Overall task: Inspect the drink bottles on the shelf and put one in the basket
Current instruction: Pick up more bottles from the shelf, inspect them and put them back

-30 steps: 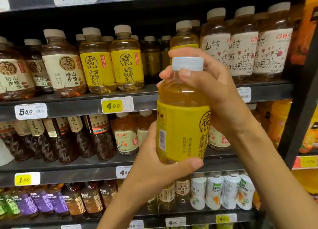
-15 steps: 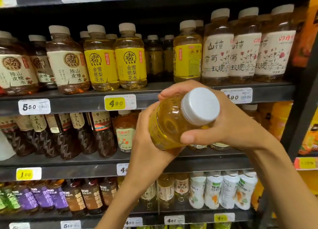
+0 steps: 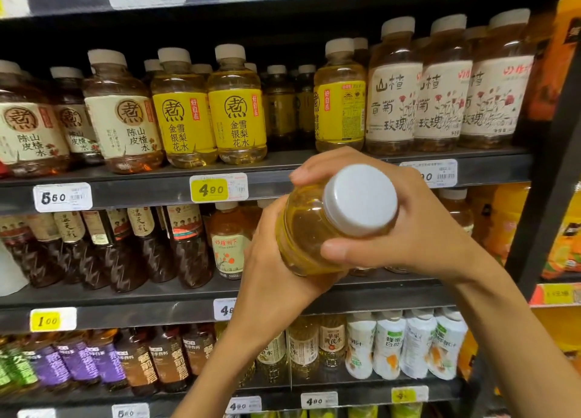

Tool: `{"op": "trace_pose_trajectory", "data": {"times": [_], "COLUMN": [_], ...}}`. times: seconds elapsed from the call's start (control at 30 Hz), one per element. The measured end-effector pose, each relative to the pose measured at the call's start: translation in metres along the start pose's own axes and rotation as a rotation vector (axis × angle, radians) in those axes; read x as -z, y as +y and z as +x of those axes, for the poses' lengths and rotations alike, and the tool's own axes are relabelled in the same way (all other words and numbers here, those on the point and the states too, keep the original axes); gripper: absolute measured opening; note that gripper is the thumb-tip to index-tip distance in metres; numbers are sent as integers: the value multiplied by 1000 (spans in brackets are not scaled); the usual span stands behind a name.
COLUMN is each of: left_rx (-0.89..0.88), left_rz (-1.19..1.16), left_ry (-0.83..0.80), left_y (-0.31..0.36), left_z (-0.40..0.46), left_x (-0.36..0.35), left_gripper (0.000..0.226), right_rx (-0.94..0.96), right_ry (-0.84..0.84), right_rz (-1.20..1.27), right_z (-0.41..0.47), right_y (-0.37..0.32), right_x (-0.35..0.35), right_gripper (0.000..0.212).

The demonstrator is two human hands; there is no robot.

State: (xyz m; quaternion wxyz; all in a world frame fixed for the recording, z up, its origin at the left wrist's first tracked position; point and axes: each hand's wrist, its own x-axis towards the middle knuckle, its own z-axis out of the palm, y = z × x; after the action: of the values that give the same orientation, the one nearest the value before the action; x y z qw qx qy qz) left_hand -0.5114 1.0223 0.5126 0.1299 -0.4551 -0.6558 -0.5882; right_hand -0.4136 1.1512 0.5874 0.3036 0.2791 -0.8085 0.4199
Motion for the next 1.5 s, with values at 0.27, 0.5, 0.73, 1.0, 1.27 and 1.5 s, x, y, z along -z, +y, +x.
{"op": "trace_pose_trajectory", "data": {"times": [0.27, 0.5, 0.73, 1.0, 1.27, 1.5], "left_rx": [246, 362, 318, 433, 586, 402], "left_rz": [-220, -315, -87, -655, -890, -568], "left_ry": [-394, -422, -155, -382, -459, -375], "left_y": [13, 11, 13, 9, -5, -4], "left_z": [-11, -11, -19, -13, -22, -14], "left_x": [14, 18, -8, 6, 5, 2], "left_gripper": [50, 56, 86, 53, 105, 97], "right_rx": [-291, -403, -496, -579, -444, -350], "right_ry": [78, 295, 493, 281, 213, 470], "right_rz": [414, 539, 325, 595, 900, 403], "right_z": [18, 24, 27, 33, 37, 37], "right_y": [15, 23, 20, 35, 39, 27], "right_x": [1, -10, -15, 9, 0, 5], "right_gripper": [36, 27, 39, 29, 29, 23]}}
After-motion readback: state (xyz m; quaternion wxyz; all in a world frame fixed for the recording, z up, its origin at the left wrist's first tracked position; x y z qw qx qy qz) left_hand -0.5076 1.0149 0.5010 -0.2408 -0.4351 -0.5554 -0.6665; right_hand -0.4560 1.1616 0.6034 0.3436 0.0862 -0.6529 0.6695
